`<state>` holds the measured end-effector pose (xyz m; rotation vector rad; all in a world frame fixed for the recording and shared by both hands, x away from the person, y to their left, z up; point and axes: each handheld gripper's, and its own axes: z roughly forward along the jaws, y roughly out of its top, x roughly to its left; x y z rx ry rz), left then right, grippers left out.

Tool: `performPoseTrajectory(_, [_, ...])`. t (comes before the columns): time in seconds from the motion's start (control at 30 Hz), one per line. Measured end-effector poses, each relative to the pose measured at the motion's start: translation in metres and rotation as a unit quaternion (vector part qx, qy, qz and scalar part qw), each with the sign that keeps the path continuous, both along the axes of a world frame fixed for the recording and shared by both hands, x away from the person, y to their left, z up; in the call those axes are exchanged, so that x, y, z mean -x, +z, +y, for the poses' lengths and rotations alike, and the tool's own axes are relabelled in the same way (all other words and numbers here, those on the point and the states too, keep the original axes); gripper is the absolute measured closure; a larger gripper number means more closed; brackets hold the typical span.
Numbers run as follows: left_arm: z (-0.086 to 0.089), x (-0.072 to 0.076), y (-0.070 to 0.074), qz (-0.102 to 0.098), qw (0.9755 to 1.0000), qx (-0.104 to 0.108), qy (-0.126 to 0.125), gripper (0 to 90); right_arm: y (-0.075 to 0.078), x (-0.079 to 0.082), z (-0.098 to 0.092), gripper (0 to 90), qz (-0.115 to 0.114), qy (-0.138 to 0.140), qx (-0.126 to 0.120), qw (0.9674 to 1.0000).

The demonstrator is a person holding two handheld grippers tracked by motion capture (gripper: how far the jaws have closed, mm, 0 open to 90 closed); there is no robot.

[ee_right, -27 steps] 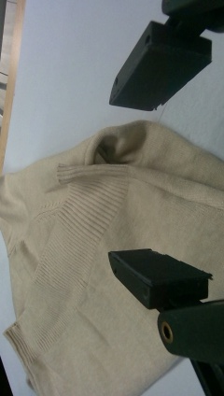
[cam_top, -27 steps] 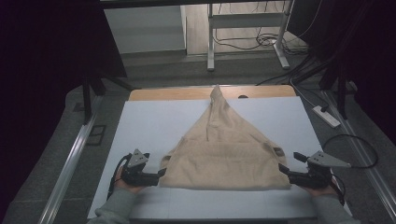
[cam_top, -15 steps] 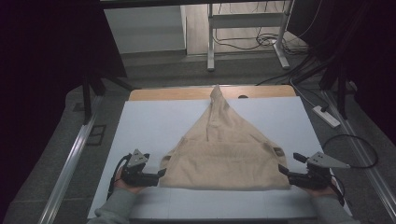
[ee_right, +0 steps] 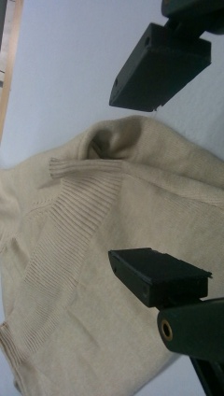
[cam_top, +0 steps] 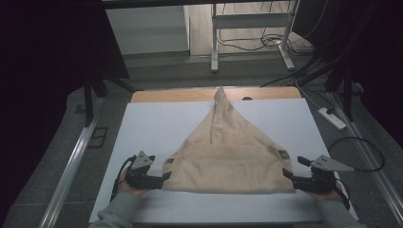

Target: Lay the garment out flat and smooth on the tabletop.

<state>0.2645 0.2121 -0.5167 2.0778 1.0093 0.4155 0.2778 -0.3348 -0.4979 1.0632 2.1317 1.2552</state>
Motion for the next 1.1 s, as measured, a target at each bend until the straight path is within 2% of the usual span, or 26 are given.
performPoseTrajectory(0.17, [-0.007, -0.007, 0.006, 0.001, 0.9999, 0.003, -0.011, 11.6, -0.001, 0.001, 0.0, 22.1, 0.002, -0.001, 0.002, 1.0])
performPoseTrajectory(0.37, [-0.018, -0.014, 0.013, 0.001, 0.9994, -0.008, -0.032, 12.1, -0.002, 0.001, 0.001, 22.3, 0.002, 0.0, 0.005, 1.0])
performPoseTrajectory(0.53, [-0.026, -0.023, 0.019, 0.001, 0.9991, -0.009, -0.042, 12.2, -0.002, 0.001, 0.002, 22.3, 0.002, 0.002, 0.006, 1.0])
performPoseTrajectory(0.73, [-0.041, -0.043, 0.022, 0.015, 0.9983, -0.012, -0.055, 13.4, -0.002, 0.001, 0.002, 22.4, 0.002, 0.002, 0.008, 1.0])
performPoseTrajectory(0.93, [-0.05, -0.054, 0.021, 0.027, 0.9977, -0.019, -0.058, 14.2, -0.003, 0.001, 0.002, 22.4, 0.004, 0.003, 0.013, 0.9999])
performPoseTrajectory(1.1, [-0.052, -0.061, 0.019, 0.036, 0.9974, -0.016, -0.061, 14.7, -0.004, 0.0, 0.002, 22.5, 0.005, 0.002, 0.013, 0.9999])
